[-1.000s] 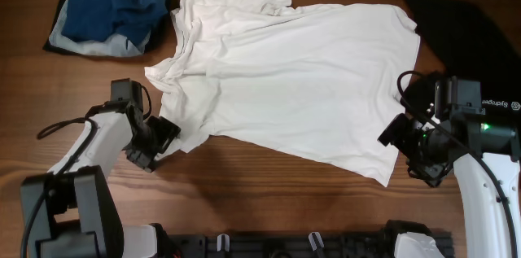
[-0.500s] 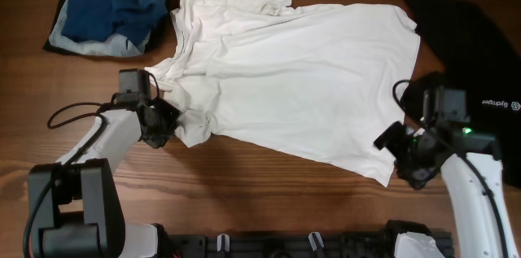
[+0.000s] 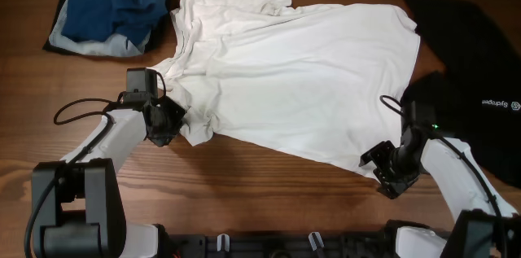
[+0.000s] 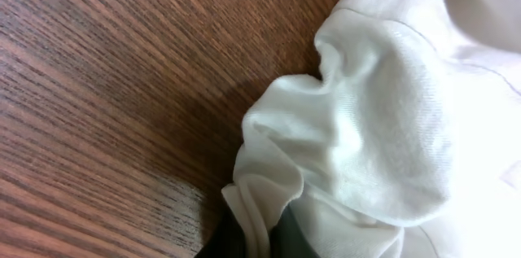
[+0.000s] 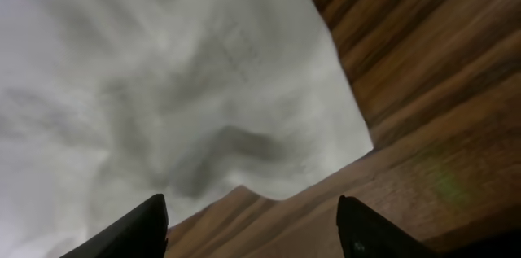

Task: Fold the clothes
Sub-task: 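Move both grippers to the shirt's bottom hem corners, then grasp the bottom hem corners and fold the hem up toward the collar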

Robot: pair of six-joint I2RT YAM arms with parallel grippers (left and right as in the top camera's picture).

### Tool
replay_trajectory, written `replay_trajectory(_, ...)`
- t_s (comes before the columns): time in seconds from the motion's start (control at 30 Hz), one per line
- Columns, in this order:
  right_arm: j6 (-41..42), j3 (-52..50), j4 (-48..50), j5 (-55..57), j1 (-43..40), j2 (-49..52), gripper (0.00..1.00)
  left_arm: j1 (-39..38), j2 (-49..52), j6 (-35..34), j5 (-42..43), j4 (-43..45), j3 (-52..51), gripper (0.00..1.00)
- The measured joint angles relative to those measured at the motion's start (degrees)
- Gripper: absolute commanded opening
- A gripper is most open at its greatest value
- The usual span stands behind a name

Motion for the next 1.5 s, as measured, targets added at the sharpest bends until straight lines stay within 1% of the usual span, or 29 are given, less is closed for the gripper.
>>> replay_trajectory(0.07,1.7,-0.1,0.7,1.8,0.0,1.6,0.65,0.0,0.0,0.0,0.0,0.0,0.0,0.04)
replay_trajectory(0.13,2.8,-0.2,2.2,3.5,0.0,2.8,0.53,0.0,0.0,0.0,0.0,0.0,0.0,0.04)
replay_trajectory(0.17,3.5,-0.2,3.3,4.1,0.0,3.1,0.51,0.0,0.0,0.0,0.0,0.0,0.0,0.04)
replay_trajectory(0.27,4.6,-0.2,5.9,4.2,0.1,3.2,0.09,0.0,0.0,0.0,0.0,0.0,0.0,0.04)
replay_trajectory(0.3,4.7,-0.2,6.9,4.3,0.1,3.2,0.04,0.0,0.0,0.0,0.0,0.0,0.0,0.04)
replay_trajectory(0.43,4.5,0.0,7.7,4.3,0.1,3.2,0.04,0.0,0.0,0.0,0.1,-0.1,0.0,0.04)
replay_trajectory(0.5,2.6,0.2,7.4,4.0,0.1,3.2,0.04,0.3,-0.2,0.1,1.3,-1.4,0.1,0.04)
replay_trajectory(0.6,0.0,2.5,3.5,3.6,0.0,2.4,0.04,2.2,-2.8,1.8,3.4,-7.5,0.8,0.04)
replay_trajectory(0.67,-2.1,6.0,0.4,3.6,-0.2,0.3,0.04,4.0,-7.3,3.0,3.8,-10.5,2.1,0.04)
replay_trajectory(0.73,-4.7,11.0,-3.1,3.5,-0.9,-3.4,0.04,5.9,-15.1,4.0,4.1,-11.9,5.0,0.04)
replay_trajectory(0.93,-10.7,24.2,-17.3,3.4,-3.0,-11.6,0.05,7.0,-31.0,4.6,4.1,-15.6,6.3,0.04)
replay_trajectory(1.1,-15.4,31.9,-28.2,3.4,-4.5,-13.4,0.05,7.0,-37.6,4.6,4.1,-19.3,6.3,0.04)
replay_trajectory(1.17,-16.8,33.0,-30.3,3.4,-4.8,-13.5,0.05,7.0,-40.1,4.6,4.1,-21.0,6.4,0.04)
replay_trajectory(1.27,-18.6,33.3,-31.8,3.4,-4.8,-13.5,0.05,7.0,-42.1,4.6,4.1,-20.9,7.4,0.04)
replay_trajectory(1.37,-19.8,33.3,-31.2,3.6,-4.8,-13.3,0.05,7.0,-42.1,4.6,4.1,-18.0,8.5,0.04)
replay_trajectory(1.5,-20.1,33.3,-27.9,4.7,-4.8,-11.2,0.05,7.0,-36.8,4.6,4.1,-14.6,8.9,0.04)
